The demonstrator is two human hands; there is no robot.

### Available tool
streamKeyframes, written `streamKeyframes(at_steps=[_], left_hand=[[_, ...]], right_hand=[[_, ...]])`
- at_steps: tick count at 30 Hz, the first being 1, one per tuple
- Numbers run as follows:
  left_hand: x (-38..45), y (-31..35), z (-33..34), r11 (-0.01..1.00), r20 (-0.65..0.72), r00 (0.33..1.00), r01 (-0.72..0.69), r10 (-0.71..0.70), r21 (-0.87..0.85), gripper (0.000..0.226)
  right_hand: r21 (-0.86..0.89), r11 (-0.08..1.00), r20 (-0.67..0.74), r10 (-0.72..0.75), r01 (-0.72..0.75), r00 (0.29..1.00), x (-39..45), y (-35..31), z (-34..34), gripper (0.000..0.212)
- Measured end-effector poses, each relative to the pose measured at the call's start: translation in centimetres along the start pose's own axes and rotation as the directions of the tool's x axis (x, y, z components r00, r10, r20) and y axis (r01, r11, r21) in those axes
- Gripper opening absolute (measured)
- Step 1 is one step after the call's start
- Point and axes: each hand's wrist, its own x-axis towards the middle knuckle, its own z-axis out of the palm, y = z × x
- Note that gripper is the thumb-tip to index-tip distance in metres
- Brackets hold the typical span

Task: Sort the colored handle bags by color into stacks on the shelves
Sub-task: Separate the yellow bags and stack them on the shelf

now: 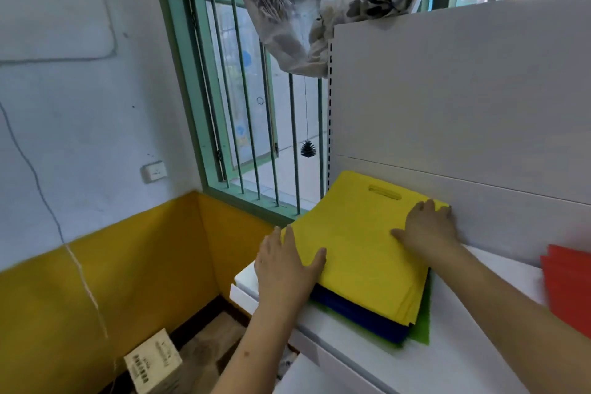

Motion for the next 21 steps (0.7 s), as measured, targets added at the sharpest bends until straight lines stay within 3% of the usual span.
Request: streamKeyframes(at_steps=[2,5,10,12,15,17,21], left_hand=[[0.5,-0.3,1.1,1.000,0.104,0.994,0.014,-0.017,0.023,0.088],[1.1,-0.5,1.4,0.995,0.148,0.989,-0.003,-0.012,0.102,0.085],[1.4,0.2,1.1,0.957,0.196,0.972,-0.174,0.129,0.233,0.063],[1.2,0.5,0.8,0.938,0.217,0.959,-0.236,0.182,0.254,0.072],[1.5,0.3,0.6,0.923,0.231,0.942,-0.298,0.244,0.242,0.096],[1.4,0.6,0.2,0.943,0.217,0.940,-0.297,0.262,0.150,0.102],[-0.5,3.3,-1.0,0.960,0.208,0.939,-0.252,0.273,-0.123,0.057]], right_hand=[[-0.022,1.000,-0.044,0.017,-0.018,0.999,0.1,0.2,0.3,0.084],[-0.042,0.999,-0.099,0.018,-0.022,0.995,0.2,0.4,-0.2,0.062],[-0.080,0.996,-0.197,0.019,-0.035,0.980,-1.0,-0.7,0.0,0.023],[0.006,1.000,-0.298,0.013,-0.011,0.954,-1.5,-0.8,0.7,0.010],[0.396,0.918,-0.220,0.095,0.000,0.971,-3.4,-0.6,-0.4,0.026],[0.557,0.829,-0.138,0.160,-0.057,0.977,-5.0,0.2,-1.7,0.027],[0.539,0.829,-0.138,0.260,-0.148,0.956,-8.7,4.0,-4.2,0.027]])
